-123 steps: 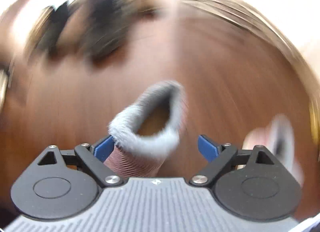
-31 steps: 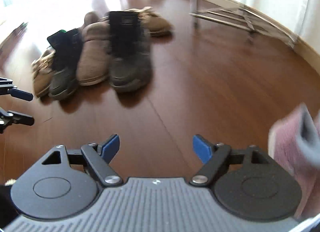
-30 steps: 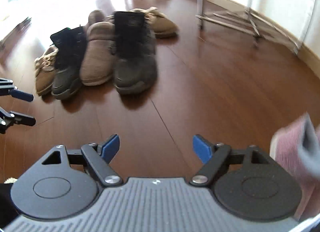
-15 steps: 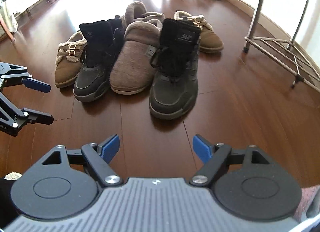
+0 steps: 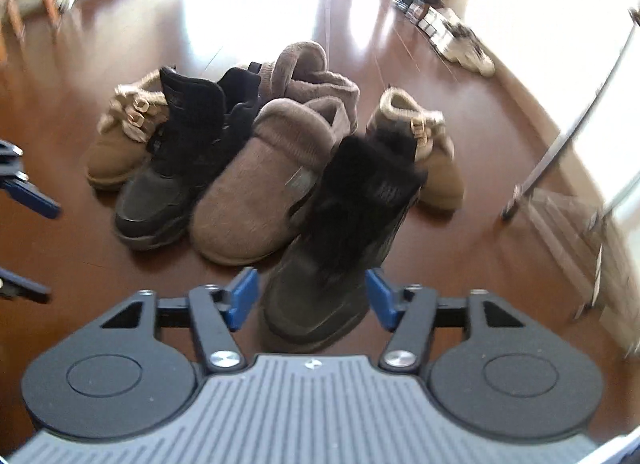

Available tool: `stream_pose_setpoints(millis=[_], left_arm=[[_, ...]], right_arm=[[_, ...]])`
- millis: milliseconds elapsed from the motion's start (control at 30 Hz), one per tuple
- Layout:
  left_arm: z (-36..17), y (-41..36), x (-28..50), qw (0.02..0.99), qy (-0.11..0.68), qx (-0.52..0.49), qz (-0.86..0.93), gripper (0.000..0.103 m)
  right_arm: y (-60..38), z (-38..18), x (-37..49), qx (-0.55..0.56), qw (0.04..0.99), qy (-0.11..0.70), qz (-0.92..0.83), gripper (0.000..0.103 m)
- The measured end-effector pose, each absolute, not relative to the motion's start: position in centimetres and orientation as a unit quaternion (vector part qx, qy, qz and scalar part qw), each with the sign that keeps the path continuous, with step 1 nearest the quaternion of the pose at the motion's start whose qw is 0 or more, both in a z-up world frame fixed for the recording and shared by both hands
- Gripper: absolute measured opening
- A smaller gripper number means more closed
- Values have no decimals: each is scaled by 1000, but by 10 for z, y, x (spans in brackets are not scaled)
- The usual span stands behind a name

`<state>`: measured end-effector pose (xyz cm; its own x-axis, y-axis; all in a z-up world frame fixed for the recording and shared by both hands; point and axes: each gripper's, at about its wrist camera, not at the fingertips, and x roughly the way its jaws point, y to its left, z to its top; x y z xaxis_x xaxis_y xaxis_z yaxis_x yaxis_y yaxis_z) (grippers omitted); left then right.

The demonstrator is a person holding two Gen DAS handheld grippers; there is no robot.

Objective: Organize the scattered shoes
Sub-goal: 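Withdraw both tools back toward the remaining shoe cluster, then grasp the black high-top shoe by its collar with the right tool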

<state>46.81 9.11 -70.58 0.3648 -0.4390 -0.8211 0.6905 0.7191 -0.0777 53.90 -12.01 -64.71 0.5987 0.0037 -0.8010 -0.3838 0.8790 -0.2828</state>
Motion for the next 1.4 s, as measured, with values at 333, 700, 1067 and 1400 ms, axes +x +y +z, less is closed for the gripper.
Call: stream_pose_setpoints(millis=[333, 700, 1067, 1400], left_arm=[[-708, 104, 473, 820, 448, 126, -335, 74], [-709, 110, 475, 820, 457, 123, -322, 74], [-707, 94, 468, 813, 453, 144, -337, 74], [-704, 74, 455, 804, 444, 167, -359, 74]], right_arm=[[-101, -657, 595, -381, 836, 365, 152, 54], [-98, -693, 638, -502, 679, 457, 279, 13], [-117, -661, 562, -500, 673, 438, 325, 11], [-139, -656, 463, -487, 618, 515, 340, 13]])
